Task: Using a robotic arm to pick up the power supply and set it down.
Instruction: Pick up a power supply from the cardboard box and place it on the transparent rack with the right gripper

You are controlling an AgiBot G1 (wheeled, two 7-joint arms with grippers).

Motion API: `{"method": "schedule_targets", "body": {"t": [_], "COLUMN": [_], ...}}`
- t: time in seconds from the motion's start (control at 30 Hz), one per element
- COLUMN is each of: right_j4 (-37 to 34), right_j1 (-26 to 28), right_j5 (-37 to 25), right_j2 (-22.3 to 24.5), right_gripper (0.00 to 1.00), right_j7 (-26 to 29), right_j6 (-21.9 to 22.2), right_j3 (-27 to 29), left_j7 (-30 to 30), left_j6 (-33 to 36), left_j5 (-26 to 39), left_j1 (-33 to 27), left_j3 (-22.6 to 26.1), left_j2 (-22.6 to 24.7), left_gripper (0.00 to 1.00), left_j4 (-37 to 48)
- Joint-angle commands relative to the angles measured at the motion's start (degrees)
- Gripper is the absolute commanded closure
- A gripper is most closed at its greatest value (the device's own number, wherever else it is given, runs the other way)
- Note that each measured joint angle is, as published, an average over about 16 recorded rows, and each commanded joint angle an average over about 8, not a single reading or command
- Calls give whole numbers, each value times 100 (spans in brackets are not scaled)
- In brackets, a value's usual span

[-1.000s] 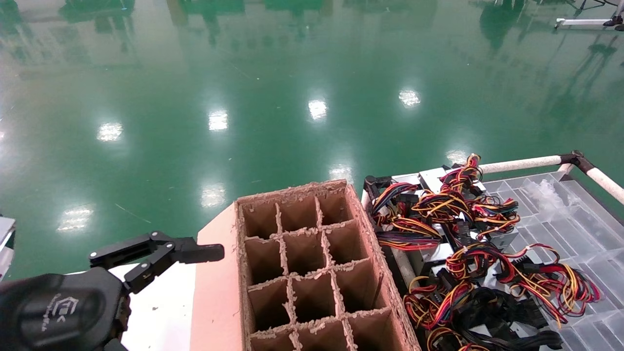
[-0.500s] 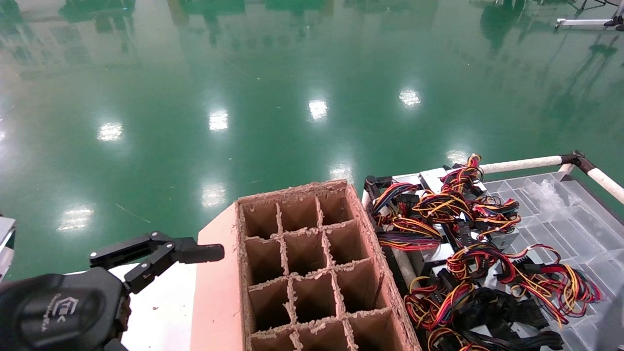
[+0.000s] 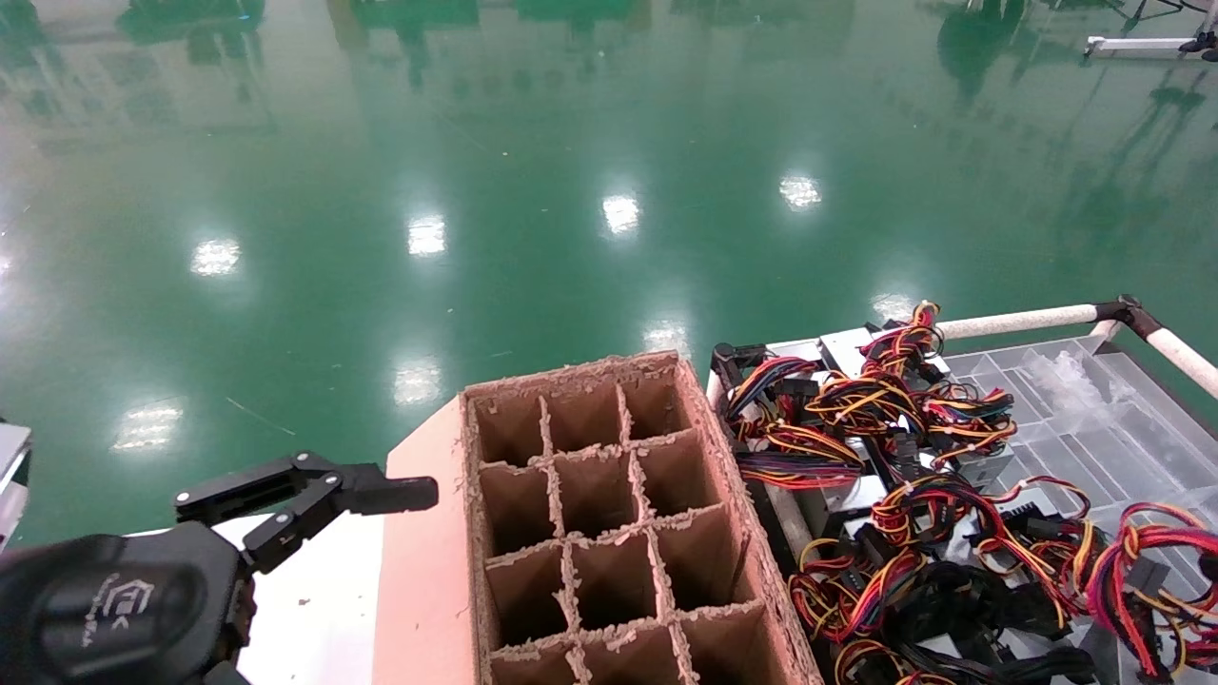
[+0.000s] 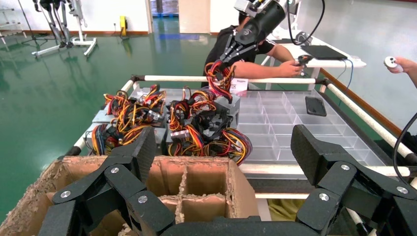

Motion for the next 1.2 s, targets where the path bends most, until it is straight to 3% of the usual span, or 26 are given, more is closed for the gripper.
{"method": "schedule_targets", "body": {"t": [0.03, 0.57, 1.2], "right_j4": [34, -92, 484], "right_j1": [-5, -479, -980], "right_j5": [35, 836, 1092], "right_j2": [-44, 563, 1236], "right_gripper": [100, 100, 100], "right_j7": [9, -256, -1730], "right_j6": [-4, -20, 24], "right_j3": [-102, -803, -1232], "left_j7": [0, 1, 2], "left_j6": [0, -1, -1], "left_j5": [0, -1, -2], "left_j1": [0, 0, -1], "left_j3": [0, 2, 3], "left_j2": [0, -1, -1], "left_gripper": [0, 0, 0], "left_j4": [0, 0, 0]}}
